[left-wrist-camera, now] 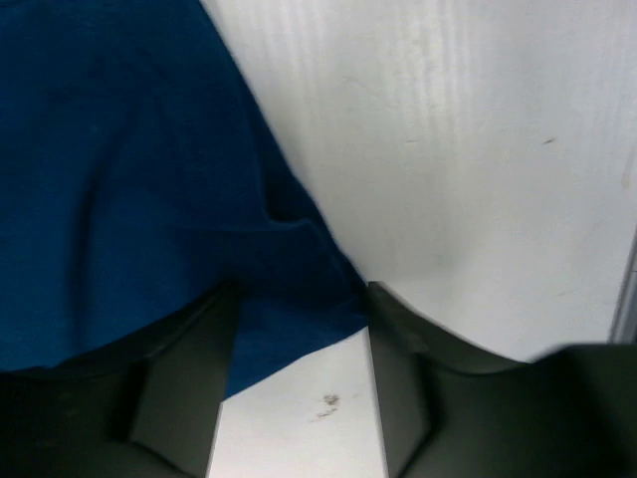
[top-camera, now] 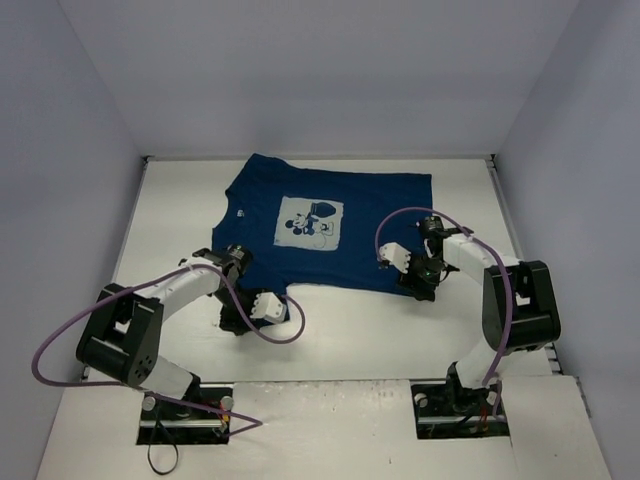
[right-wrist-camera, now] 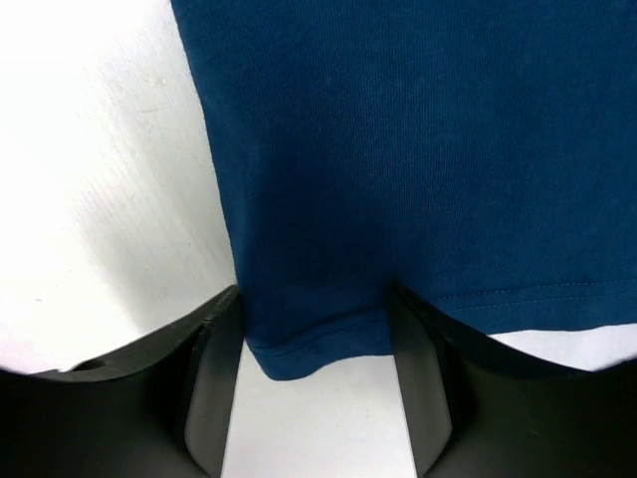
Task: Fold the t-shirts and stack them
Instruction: Flatten out the tshirt
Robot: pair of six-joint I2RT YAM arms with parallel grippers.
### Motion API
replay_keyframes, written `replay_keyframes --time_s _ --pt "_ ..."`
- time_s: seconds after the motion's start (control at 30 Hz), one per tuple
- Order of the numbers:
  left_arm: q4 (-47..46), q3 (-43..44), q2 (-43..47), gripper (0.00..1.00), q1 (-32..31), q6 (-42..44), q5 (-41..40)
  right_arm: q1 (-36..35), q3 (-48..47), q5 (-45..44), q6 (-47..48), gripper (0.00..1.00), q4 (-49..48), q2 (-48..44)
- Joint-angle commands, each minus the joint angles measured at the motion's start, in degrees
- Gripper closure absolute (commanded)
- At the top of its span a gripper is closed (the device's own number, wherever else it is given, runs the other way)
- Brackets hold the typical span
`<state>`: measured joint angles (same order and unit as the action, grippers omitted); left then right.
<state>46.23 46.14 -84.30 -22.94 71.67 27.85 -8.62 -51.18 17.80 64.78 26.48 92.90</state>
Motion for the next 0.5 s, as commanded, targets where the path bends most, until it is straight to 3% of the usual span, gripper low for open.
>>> replay_keyframes --time_s 0.0,0.2,0.3,0.47 --pt "-2.4 2.5 -4.0 0.6 -0.3 -2.0 -2.4 -0.1 1.6 -4.1 2.4 0.52 -2.1 1.3" --pt "-1.7 3.5 -4.1 1.0 -0.3 -4.5 -3.8 -0.1 3.3 -6.1 2.7 0.92 -2.2 -1.8" --pt "2.0 5.0 0.5 1.0 -0.1 -5.9 -1.5 -0.2 3.5 -6.2 1.8 1.0 -1.7 -5.5" --pt "13.1 15.5 16.1 1.0 1.0 -14.8 7.9 -0.3 -1.3 -1.8 1.7 1.0 6.3 -16.8"
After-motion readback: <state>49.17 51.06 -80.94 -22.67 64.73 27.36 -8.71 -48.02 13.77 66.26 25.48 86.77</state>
